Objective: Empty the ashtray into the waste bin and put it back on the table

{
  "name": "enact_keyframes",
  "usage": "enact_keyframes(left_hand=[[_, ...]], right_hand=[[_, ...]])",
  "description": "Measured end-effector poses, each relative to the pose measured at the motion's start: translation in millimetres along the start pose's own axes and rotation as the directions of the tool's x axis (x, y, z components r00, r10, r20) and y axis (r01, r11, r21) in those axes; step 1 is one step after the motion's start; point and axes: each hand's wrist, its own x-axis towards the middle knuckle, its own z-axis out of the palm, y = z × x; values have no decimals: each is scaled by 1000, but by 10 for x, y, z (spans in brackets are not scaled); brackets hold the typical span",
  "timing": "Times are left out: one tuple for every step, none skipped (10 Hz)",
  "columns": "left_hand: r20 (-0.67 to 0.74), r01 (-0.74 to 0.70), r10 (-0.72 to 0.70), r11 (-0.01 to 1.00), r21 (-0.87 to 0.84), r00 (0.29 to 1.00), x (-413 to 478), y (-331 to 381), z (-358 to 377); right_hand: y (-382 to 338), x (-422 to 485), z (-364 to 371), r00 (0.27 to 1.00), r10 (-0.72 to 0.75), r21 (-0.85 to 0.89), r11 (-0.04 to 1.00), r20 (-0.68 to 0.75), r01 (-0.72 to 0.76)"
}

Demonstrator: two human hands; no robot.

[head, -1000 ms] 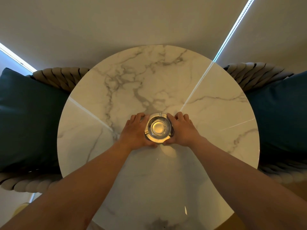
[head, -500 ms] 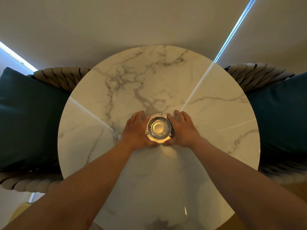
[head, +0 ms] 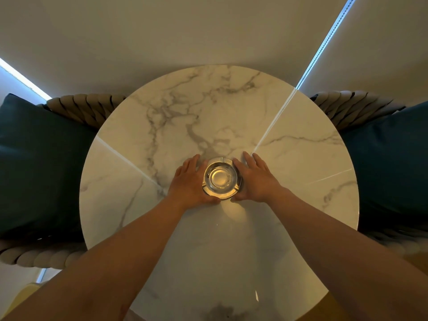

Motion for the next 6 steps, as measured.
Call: enact_keyframes(left_hand=[[45, -4, 4, 1000, -6, 999, 9, -12, -34], [65, 5, -2, 999, -44, 998, -29, -6, -49], [59, 13, -9, 998, -65, 998, -124, 7, -70], [40, 7, -5, 998, -61, 999, -251, -7, -81], [4, 7, -7, 998, -54, 1000, -432, -22, -150], [-24, 32, -33, 998, -45, 999, -567, -43, -185]], right_hand=[[1, -12, 21, 1000, -2, 7, 1000, -6, 2], [-5, -26, 38, 1000, 0, 21, 1000, 1, 0], [-25, -84, 51, 1000, -26, 9, 1000, -15, 26], [-30, -192, 84, 999, -41, 25, 999, -11, 42], [-74, -378, 92, 999, -33, 68, 997, -10, 33], [-83, -520, 108, 999, -30, 110, 993, -45, 34]])
